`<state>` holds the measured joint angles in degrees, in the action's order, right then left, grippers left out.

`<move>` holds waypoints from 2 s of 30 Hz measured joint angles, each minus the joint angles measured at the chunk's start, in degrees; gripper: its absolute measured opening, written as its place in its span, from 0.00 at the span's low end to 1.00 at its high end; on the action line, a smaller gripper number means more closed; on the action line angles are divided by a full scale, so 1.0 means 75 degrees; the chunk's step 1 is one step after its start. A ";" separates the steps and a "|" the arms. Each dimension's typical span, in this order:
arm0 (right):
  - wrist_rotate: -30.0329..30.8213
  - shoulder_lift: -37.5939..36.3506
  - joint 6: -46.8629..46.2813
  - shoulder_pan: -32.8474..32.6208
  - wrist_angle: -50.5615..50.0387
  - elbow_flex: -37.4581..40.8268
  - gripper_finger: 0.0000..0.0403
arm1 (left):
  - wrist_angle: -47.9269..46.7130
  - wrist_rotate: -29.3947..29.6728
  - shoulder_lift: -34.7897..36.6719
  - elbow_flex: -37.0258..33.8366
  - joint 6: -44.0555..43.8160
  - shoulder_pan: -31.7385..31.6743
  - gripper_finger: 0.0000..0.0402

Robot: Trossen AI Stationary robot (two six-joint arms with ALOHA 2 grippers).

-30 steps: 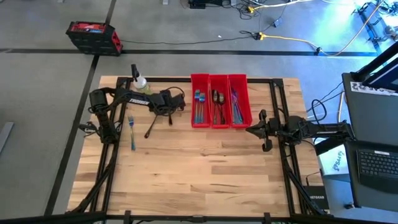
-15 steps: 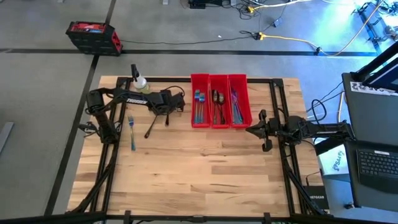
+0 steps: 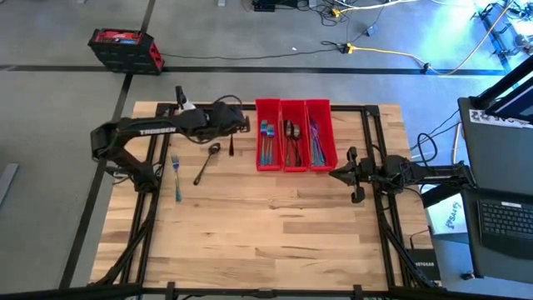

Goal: Sort silverware
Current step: Put the black spoon into the middle red silverware bin

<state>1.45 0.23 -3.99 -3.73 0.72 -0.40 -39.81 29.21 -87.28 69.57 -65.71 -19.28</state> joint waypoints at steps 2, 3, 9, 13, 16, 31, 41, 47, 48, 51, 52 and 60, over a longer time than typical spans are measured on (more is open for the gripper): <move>0.0000 0.0000 0.0000 0.0000 -0.0001 0.0000 0.00 | 0.0075 0.0096 0.0029 0.0426 0.0064 0.0110 0.01; 0.0000 0.0000 0.0000 0.0000 -0.0001 0.0000 0.00 | 0.0155 0.0103 0.0029 0.0643 0.0172 0.0157 0.01; 0.0000 0.0000 0.0000 0.0001 -0.0001 0.0000 0.00 | 0.1236 0.0017 -0.0395 0.1678 0.0571 0.0396 0.01; 0.0000 0.0000 -0.0001 0.0000 -0.0004 0.0000 0.00 | 0.1529 -0.0094 -0.1109 0.2403 0.0773 0.0479 0.01; 0.0000 0.0000 0.0000 0.0000 0.0000 0.0000 0.00 | 0.2309 -0.0767 -0.1817 0.2828 0.1008 0.0468 0.01; 0.0000 0.0000 0.0000 0.0002 0.0002 0.0000 0.00 | 0.4953 -0.1503 -0.4402 0.3725 0.0037 0.0450 0.01; 0.0001 0.0000 0.0000 0.0000 0.0000 0.0000 0.00 | 0.4320 -0.1127 -0.4579 0.3725 0.0389 0.0436 0.01; 0.0003 0.0000 0.0000 0.0000 0.0002 0.0000 0.00 | 0.4385 -0.1130 -0.4579 0.3725 0.0582 0.0406 0.06; 0.0003 0.0000 0.0000 0.0003 0.0000 0.0000 0.00 | 0.4373 -0.1130 -0.4579 0.3725 0.0603 0.0401 0.08; 0.0003 0.0000 -0.0003 0.0000 0.0002 0.0000 0.00 | 0.4385 -0.1130 -0.4579 0.3725 0.0618 0.0398 0.15; 0.0000 0.0000 -0.0003 0.0000 0.0002 0.0000 0.00 | 0.4402 -0.1127 -0.4579 0.3725 0.0623 0.0398 0.17; 0.0003 0.0000 -0.0003 0.0002 0.0002 0.0000 0.00 | 0.4523 -0.1235 -0.4534 0.3725 0.0772 0.0363 0.30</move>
<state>1.48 0.23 -4.01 -3.71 0.73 -0.40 -5.88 19.94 -121.29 97.51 -59.92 -16.56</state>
